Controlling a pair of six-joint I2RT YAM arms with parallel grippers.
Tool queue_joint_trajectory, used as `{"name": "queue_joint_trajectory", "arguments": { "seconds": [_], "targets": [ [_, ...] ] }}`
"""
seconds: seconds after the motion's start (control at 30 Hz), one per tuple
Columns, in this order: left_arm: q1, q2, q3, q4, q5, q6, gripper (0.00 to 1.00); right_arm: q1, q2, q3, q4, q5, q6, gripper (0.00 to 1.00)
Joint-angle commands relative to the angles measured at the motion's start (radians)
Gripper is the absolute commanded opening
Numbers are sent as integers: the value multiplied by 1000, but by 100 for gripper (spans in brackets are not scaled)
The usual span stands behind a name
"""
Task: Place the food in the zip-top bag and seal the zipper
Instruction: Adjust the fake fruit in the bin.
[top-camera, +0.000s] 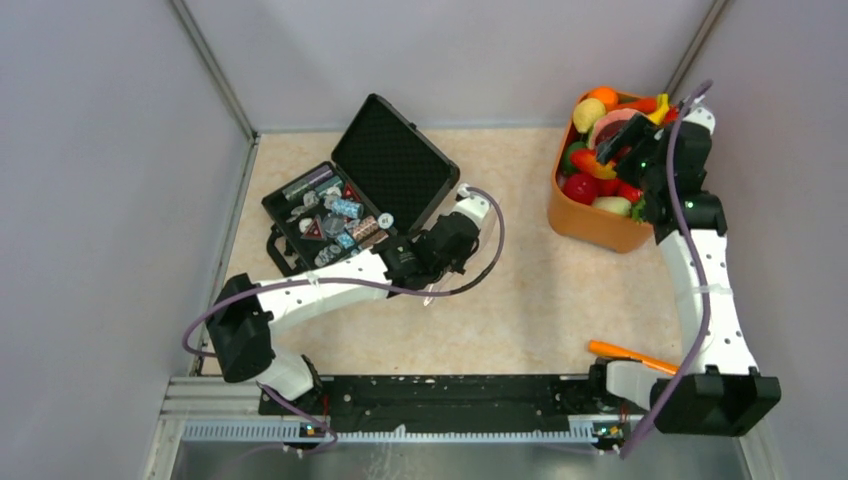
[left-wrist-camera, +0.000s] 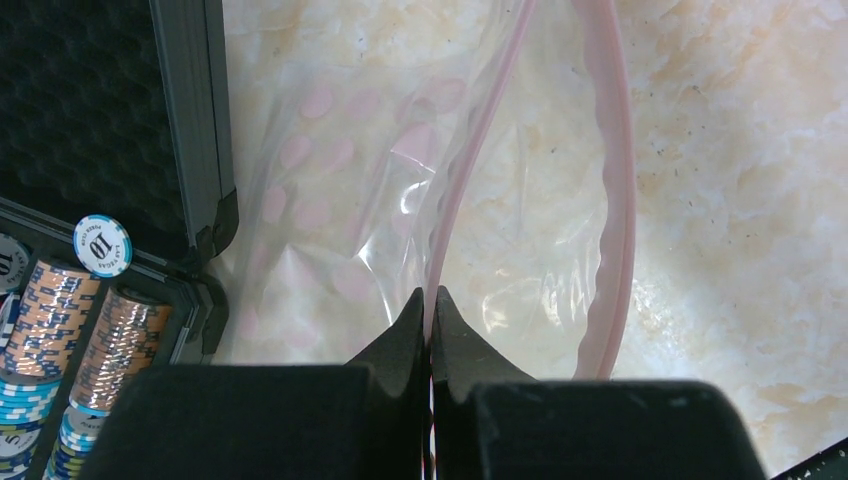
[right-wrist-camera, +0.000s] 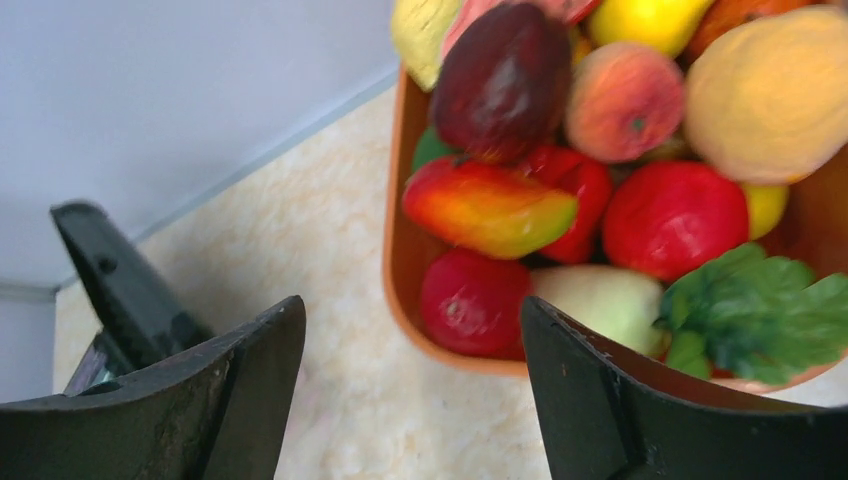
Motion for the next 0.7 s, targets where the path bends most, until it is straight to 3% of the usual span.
{"name": "queue_joint_trajectory", "arguments": {
  "seconds": [0.0, 0.13, 0.33, 0.5, 0.67],
  "targets": [
    [3, -57, -13, 45, 27, 15, 0, -136, 63, 104, 29, -127, -9, 79],
    [3, -69, -16, 47, 47, 32, 0, -264, 114, 100, 46, -278, 10, 79],
    [3, -77, -28, 62, 59, 67, 0, -289, 112, 106, -53, -209, -73, 80],
    [3, -82, -38, 82, 83, 88, 0, -293, 98, 25, -22, -230, -56, 79],
    [3, -95, -37, 75, 79, 117, 0, -306, 144, 51, 61, -195, 13, 77]
  ]
}}
